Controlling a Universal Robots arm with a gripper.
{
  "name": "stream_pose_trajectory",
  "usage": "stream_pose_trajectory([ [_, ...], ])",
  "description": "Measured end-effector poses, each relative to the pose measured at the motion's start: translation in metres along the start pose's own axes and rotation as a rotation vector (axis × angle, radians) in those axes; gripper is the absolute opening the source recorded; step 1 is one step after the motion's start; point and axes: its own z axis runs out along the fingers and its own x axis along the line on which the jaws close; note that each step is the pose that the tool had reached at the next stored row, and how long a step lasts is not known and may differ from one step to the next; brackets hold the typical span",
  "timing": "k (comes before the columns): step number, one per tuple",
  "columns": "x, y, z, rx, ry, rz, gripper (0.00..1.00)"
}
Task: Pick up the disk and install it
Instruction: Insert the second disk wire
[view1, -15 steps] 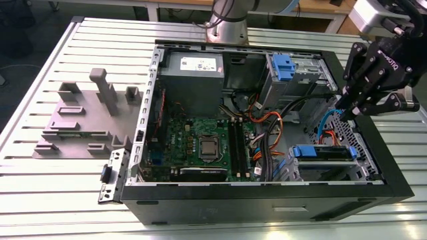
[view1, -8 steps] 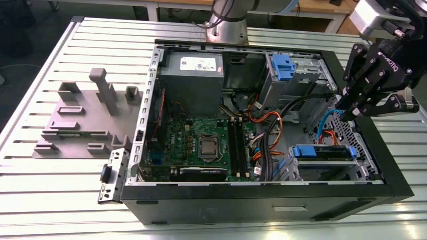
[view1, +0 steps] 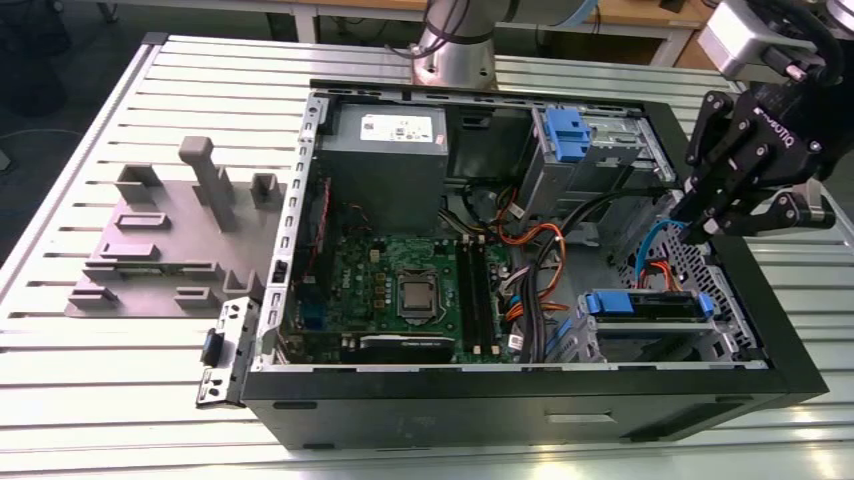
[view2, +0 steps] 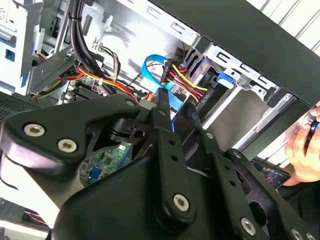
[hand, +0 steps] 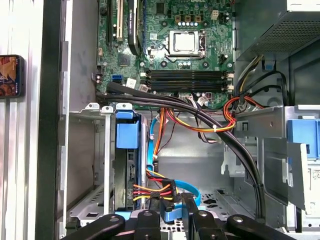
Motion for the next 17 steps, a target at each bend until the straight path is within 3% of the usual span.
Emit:
stream_pose_trajectory([
  [3, 0.0000, -0.0003, 0.0010, 0.0001, 0.0009, 0.000, 0.30],
  [6, 0.0000, -0.0004, 0.0014, 0.0001, 0.0025, 0.000, 0.17],
  [11, 0.0000, -0.0003, 0.0019, 0.0001, 0.0027, 0.000, 0.16],
  [17, 0.0013, 0.0121, 0.0041, 0.0083, 0.0024, 0.000, 0.16],
])
